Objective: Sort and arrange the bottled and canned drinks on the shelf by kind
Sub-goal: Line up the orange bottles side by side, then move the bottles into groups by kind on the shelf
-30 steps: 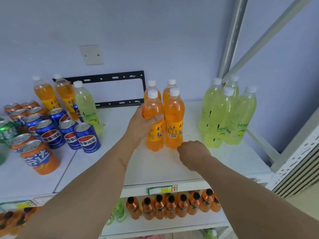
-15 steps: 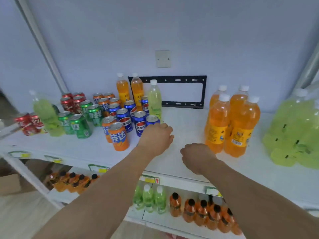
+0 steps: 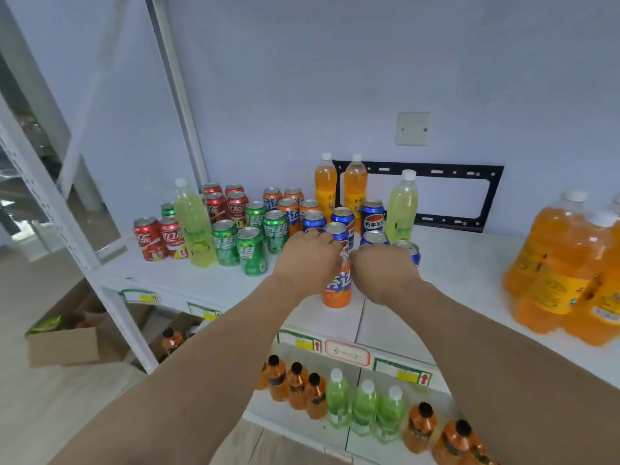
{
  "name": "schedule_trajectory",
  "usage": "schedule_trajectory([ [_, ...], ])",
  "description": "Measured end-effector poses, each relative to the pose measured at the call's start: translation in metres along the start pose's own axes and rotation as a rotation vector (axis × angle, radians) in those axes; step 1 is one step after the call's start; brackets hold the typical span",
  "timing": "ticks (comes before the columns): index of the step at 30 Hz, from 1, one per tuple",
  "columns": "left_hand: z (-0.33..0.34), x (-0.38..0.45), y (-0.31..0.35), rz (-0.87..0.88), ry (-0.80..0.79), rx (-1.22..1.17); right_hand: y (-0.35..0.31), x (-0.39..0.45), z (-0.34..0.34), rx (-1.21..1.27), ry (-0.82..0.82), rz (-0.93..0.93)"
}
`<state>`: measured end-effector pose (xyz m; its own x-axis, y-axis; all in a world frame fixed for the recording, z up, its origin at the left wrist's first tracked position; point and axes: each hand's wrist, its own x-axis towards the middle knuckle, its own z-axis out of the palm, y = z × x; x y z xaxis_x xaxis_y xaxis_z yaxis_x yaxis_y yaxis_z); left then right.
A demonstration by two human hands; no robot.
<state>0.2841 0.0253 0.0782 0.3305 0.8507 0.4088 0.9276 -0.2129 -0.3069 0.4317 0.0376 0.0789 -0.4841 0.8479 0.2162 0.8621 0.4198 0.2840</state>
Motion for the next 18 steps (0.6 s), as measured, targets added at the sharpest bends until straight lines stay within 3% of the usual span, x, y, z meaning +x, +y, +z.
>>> schedule_trajectory([
  [6,0.015,0.046,-0.015,0.006,0.115,-0.061,0.038,0.041,0.0,0.159,0.185,0.193],
  [10,0.032,0.082,-0.02,-0.008,0.164,-0.088,0.078,0.071,0.024,0.418,0.266,0.499],
  [14,0.051,0.117,-0.027,-0.08,0.135,-0.146,0.111,0.108,0.059,0.913,0.149,0.843],
  [18,0.072,0.135,-0.033,-0.151,0.101,-0.188,0.132,0.132,0.097,1.211,-0.001,0.883],
])
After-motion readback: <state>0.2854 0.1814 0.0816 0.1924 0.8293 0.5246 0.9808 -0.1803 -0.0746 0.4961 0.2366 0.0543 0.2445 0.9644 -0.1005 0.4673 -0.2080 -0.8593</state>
